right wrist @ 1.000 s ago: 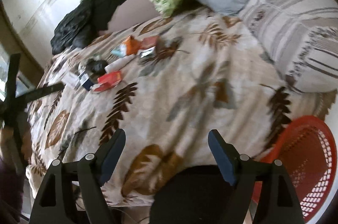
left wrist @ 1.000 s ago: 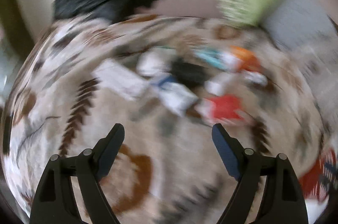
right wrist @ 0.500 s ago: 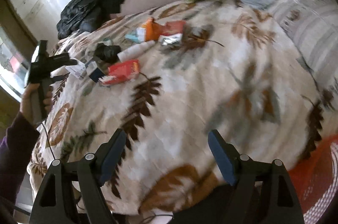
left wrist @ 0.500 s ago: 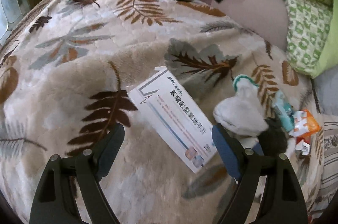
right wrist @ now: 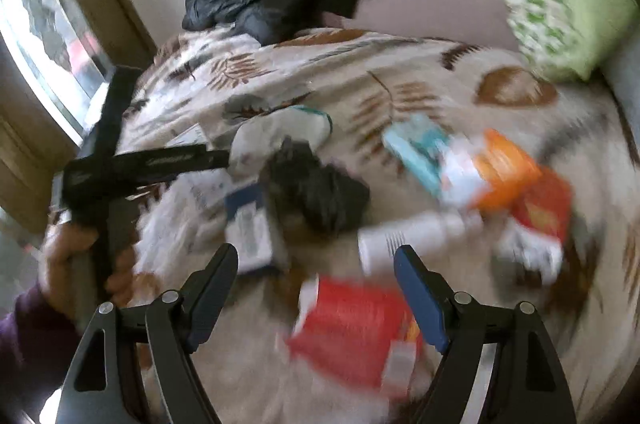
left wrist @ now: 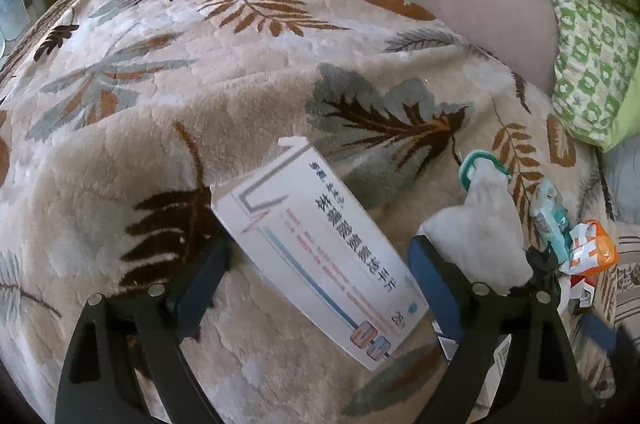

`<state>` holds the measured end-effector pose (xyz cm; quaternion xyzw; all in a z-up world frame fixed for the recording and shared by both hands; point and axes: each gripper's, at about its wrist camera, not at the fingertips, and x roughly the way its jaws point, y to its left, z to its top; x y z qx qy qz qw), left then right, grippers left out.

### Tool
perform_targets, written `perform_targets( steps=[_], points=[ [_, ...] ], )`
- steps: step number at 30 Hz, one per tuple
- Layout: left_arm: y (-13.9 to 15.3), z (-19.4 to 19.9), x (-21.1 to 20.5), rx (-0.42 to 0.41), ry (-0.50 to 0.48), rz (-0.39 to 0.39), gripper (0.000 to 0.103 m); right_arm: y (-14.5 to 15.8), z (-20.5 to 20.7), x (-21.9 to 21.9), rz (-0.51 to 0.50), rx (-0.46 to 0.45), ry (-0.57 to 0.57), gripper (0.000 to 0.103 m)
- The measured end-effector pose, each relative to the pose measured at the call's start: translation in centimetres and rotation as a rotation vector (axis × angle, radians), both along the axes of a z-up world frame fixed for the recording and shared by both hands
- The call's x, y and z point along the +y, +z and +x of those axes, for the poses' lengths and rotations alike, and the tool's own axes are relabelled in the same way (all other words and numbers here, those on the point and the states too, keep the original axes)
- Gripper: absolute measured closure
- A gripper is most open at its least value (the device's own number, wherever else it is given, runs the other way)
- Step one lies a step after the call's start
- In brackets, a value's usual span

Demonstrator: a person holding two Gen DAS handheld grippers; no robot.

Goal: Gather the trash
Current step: 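Grasp the white medicine box with the left tool while the right tool grasps the black bag, then carry both items to the red wastebasket and open both tools to drop them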

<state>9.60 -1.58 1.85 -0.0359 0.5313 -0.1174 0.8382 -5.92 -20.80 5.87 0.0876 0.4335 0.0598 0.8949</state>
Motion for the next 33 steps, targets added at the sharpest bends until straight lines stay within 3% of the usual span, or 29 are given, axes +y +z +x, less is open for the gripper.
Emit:
perform_targets(
  steps=[2, 5, 8, 9, 10, 11, 12, 17, 26, 33],
  points=[
    [0.0, -0.1, -0.1, -0.01, -0.012, 0.011, 0.014, -0.4, 2.3, 0.6, -0.039, 0.006, 0.025, 0.02],
    [0.0, -0.8, -0.5, -0.055, -0.043, 0.054, 0.025, -1.6, 5.2, 1.4, -0.073, 0.037, 0.056, 0.02],
    [0.6, -1.4, -0.9, -0.088, -0.078, 0.072, 0.056, -2.7, 7.1, 1.6, -0.077, 0.046, 0.059, 0.02],
    [0.8, -1.6, -1.0, -0.097, -0.087, 0.088, 0.084, -2.7, 7.7, 1.3, -0.056, 0.054, 0.041, 0.028],
    [0.9, -1.7, -1.2, -0.098, -0.095, 0.115, 0.09, -2.7, 7.8, 1.0, -0.034, 0.061, 0.031, 0.039],
    [1.0, -1.8, -1.2, -0.099, -0.101, 0.119, 0.09, -2.6, 8.0, 0.7, 0.004, 0.071, 0.026, 0.053],
    [1.1, -2.0, -1.0, -0.099, -0.104, 0.113, 0.09, -2.4, 7.9, 0.6, 0.016, 0.075, 0.021, 0.058],
    [2.1, -3.1, 0.8, -0.099, -0.081, 0.088, 0.09, -1.5, 6.0, 1.0, 0.028, 0.068, 0.027, 0.061],
    [6.5, -8.7, 3.1, -0.156, -0.099, 0.047, 0.09, 3.0, -0.3, 1.0, 0.072, -0.013, -0.009, 0.062],
    [10.6, -15.1, 2.5, -0.264, -0.167, 0.076, 0.09, 4.8, -6.3, 0.3, 0.127, -0.042, -0.057, 0.062]
  ],
)
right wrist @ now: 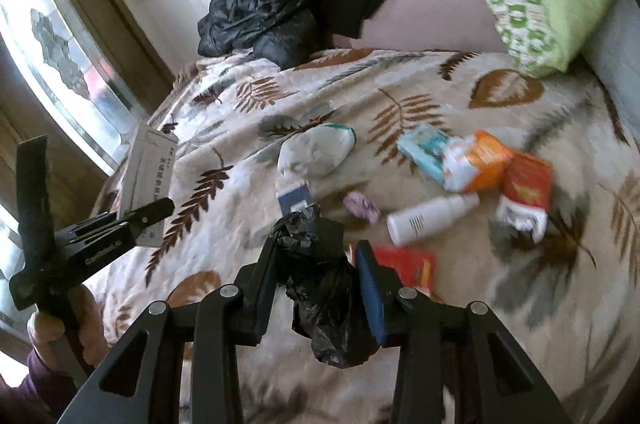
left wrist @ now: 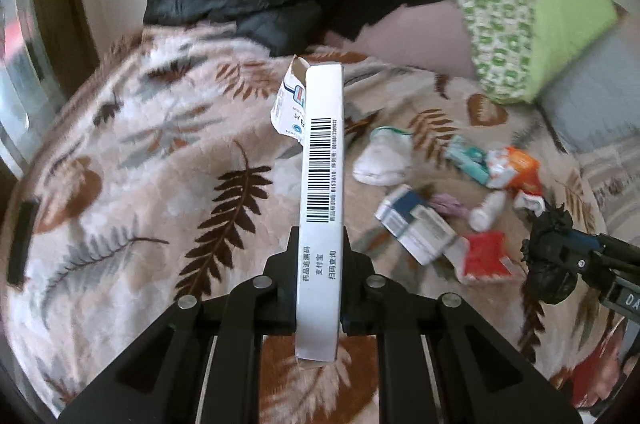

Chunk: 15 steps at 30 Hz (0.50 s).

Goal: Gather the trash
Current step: 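Carry both items to the red wastebasket and open both tools to drop them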

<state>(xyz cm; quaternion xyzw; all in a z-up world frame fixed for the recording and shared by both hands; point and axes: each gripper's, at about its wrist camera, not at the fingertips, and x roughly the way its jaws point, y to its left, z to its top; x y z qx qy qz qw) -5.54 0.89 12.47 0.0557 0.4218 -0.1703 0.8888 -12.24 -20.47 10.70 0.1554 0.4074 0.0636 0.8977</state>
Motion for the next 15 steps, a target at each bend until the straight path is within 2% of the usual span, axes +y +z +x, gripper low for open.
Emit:
perform_targets(
  steps=[5, 15],
  points=[
    [2.2, -4.5, -1.9, -0.062, -0.086, 0.02, 0.09, 0.5, -5.0, -1.0, 0.024, -0.017, -0.065, 0.062],
    [4.4, -12.2, -7.4, -0.091, -0.293, 0.006, 0.09, 0.9, -15.0, -4.8, 0.047, -0.059, -0.244, 0.062]
  ],
)
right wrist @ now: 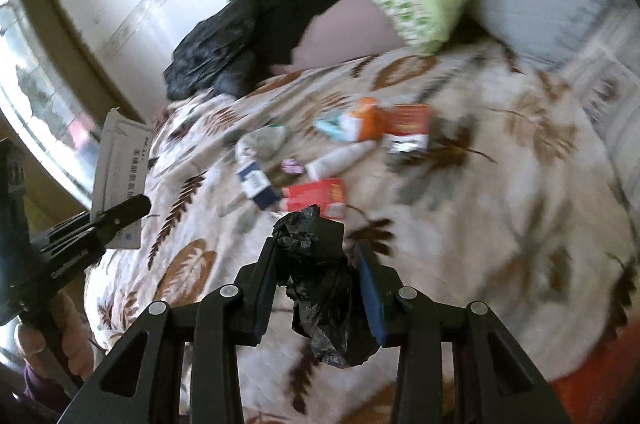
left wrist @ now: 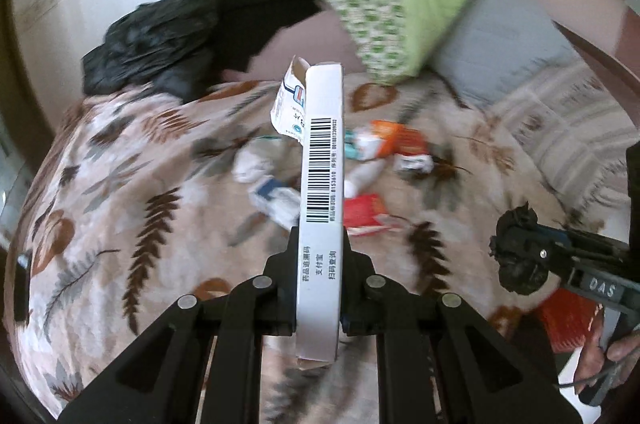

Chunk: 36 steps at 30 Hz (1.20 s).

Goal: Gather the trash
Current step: 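Carry both items to the red wastebasket and open both tools to drop them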

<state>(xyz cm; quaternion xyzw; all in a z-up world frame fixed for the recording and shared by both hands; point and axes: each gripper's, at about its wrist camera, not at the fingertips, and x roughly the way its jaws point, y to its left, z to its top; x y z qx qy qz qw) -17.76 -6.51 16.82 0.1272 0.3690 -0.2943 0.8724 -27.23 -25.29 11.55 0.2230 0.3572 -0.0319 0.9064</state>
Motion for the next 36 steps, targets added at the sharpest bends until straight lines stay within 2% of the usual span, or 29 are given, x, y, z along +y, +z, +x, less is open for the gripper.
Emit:
perform_targets(
  steps=[5, 15, 25, 31, 36],
  points=[
    [-0.2, -3.6, -3.7, -0.006, -0.115, 0.015, 0.09, -0.6, -5.6, -3.8, 0.055, -0.003, -0.134, 0.062],
    [-0.6, -10.9, -12.2, 0.042, -0.374, 0.009, 0.09, -1.5, -15.9, -9.9, 0.075, 0.014, -0.376, 0.062],
    [-2.4, -19.6, -22.0, 0.09, -0.659, 0.053, 0.09, -3.4, -27.3, -15.5, 0.098, 0.038, -0.648, 0.062],
    [-4.5, -23.7, -27.0, 0.163, -0.78, 0.084, 0.09, -4.2, -31.4, -17.8, 0.119, 0.038, -0.743, 0.062],
    [-6.3, -25.2, -29.7, 0.233, -0.846, 0.091, 0.088, -4.8, -32.6, -18.9, 0.122, 0.042, -0.775, 0.06]
  ],
)
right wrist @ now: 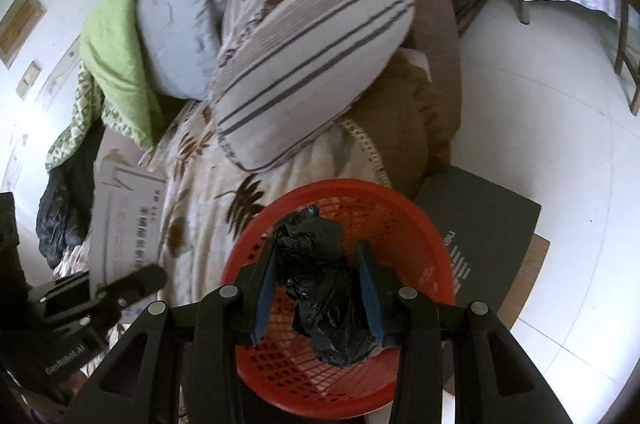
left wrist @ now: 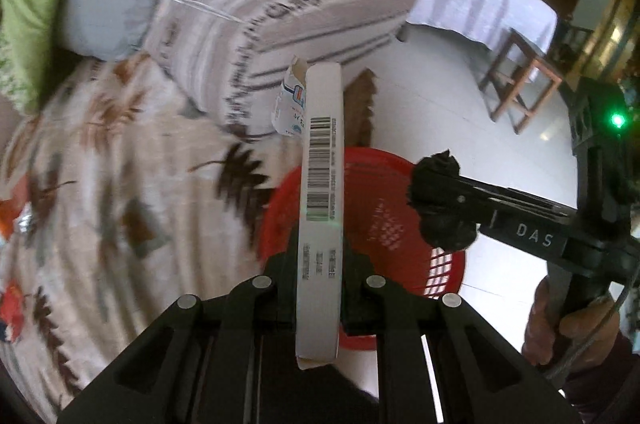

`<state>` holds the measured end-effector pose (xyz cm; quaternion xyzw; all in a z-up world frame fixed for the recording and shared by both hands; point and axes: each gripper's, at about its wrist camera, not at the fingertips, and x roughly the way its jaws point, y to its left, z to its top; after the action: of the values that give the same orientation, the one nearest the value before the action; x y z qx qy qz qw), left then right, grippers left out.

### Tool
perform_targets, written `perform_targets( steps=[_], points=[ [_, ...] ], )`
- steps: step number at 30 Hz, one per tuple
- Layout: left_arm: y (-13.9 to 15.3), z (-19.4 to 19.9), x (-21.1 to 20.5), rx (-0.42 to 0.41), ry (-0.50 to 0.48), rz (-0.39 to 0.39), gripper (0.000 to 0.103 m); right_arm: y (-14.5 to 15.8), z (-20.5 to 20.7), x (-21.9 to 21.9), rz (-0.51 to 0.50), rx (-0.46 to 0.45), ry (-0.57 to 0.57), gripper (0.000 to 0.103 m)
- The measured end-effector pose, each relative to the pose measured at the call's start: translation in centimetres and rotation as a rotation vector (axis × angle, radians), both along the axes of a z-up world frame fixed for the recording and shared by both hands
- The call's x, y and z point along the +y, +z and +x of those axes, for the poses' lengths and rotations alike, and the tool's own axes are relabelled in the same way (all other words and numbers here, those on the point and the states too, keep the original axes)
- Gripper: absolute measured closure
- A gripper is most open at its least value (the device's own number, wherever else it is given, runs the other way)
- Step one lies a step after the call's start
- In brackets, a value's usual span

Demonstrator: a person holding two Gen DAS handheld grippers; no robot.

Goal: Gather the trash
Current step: 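Carry both items to the red wastebasket and open both tools to drop them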

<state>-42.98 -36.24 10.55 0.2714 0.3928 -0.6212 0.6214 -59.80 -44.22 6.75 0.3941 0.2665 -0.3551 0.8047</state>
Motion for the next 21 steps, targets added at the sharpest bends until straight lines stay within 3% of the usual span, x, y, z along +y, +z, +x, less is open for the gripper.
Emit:
perform_targets(
  steps=[2, 3, 4, 6, 12, 21],
  points=[
    [-0.4, -0.2, -0.5, 0.002, -0.006, 0.002, 0.065, -0.3, -0.4, -0.5, 0.007, 0.0, -0.015, 0.058],
    [-0.5, -0.3, -0.5, 0.001, -0.003, -0.008, 0.04, -0.5, -0.6, -0.8, 0.014, -0.008, -0.022, 0.051],
    [-0.4, -0.2, -0.4, 0.006, 0.0, -0.021, 0.03, -0.5, -0.7, -0.9, 0.017, -0.013, -0.026, 0.043],
    [-0.2, -0.2, -0.2, 0.026, -0.003, -0.041, 0.029, -0.4, -0.8, -0.8, 0.011, -0.017, -0.037, 0.036],
    [0.7, 1.2, 0.9, 0.02, 0.039, -0.04, 0.029, 0.2, 0.2, -0.3, -0.004, -0.02, -0.031, 0.035],
    [1.9, 4.4, 5.5, -0.092, 0.186, -0.065, 0.029, 1.2, 3.5, 1.9, -0.029, -0.009, 0.05, 0.025]
  ],
)
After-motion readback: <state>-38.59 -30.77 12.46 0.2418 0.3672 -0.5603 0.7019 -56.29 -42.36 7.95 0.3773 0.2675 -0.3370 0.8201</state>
